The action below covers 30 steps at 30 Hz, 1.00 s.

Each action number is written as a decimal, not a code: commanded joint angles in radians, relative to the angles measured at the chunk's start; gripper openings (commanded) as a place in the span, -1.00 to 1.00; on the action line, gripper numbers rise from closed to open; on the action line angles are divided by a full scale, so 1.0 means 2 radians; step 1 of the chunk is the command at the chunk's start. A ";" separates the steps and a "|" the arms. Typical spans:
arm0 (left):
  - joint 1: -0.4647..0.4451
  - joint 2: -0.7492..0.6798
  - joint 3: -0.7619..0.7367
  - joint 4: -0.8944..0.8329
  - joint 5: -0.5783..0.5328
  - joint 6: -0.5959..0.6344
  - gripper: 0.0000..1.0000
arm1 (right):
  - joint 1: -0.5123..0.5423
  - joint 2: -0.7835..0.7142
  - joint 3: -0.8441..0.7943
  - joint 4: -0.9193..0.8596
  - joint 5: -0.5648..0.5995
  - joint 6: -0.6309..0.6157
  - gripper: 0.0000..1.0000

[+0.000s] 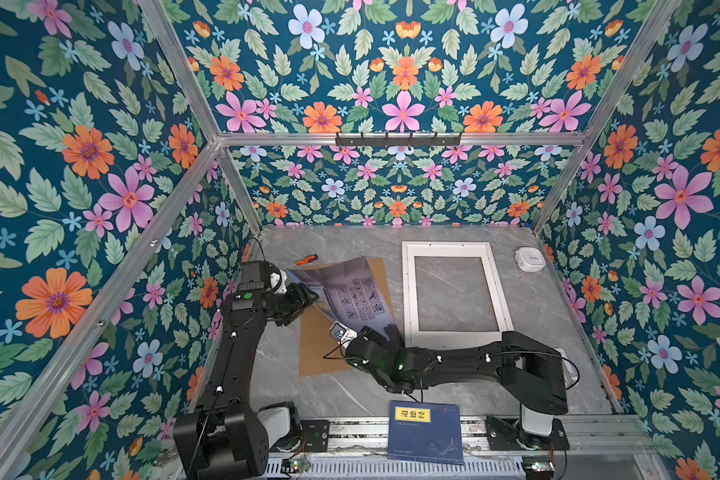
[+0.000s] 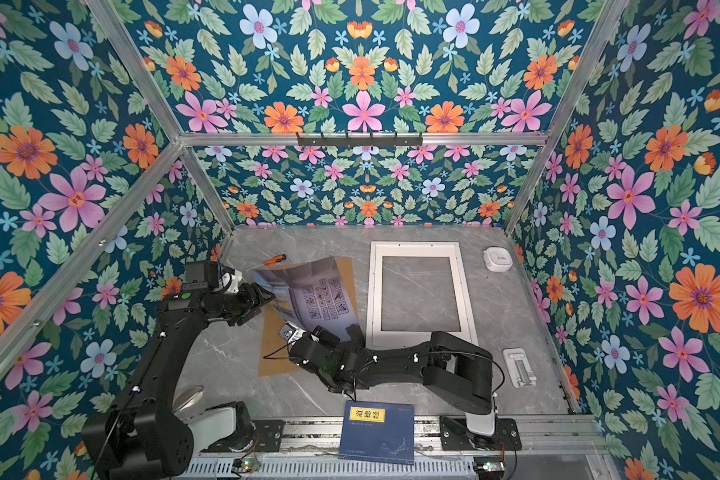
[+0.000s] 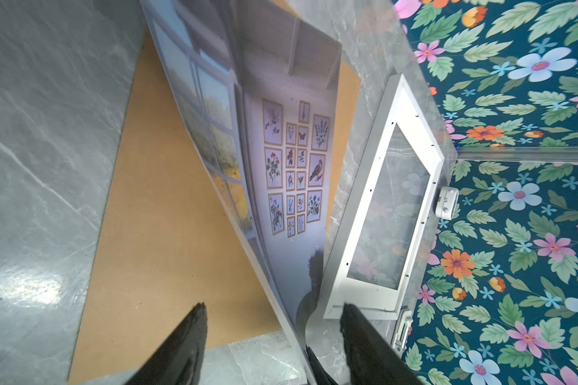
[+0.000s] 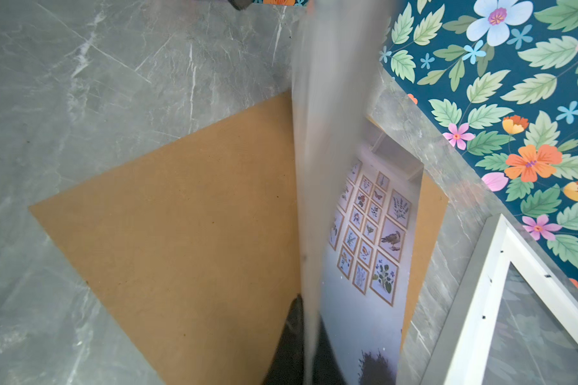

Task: Put the photo into the frame

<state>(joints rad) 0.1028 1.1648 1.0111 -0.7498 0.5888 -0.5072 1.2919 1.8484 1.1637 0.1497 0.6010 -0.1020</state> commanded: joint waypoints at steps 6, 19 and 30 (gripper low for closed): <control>0.000 -0.034 0.016 0.090 0.011 -0.037 0.33 | -0.017 -0.061 0.006 -0.093 -0.001 0.070 -1.00; -0.029 -0.063 -0.026 0.210 0.001 -0.088 0.34 | -0.087 -0.186 -0.014 -0.158 -0.062 0.133 -1.00; -0.131 -0.009 -0.016 0.255 -0.059 -0.094 0.33 | -0.146 -0.259 -0.023 -0.201 -0.083 0.195 -1.00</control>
<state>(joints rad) -0.1230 1.1263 0.9703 -0.3004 0.5194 -0.6991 1.0233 1.3617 1.1233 -0.2272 0.4591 0.2230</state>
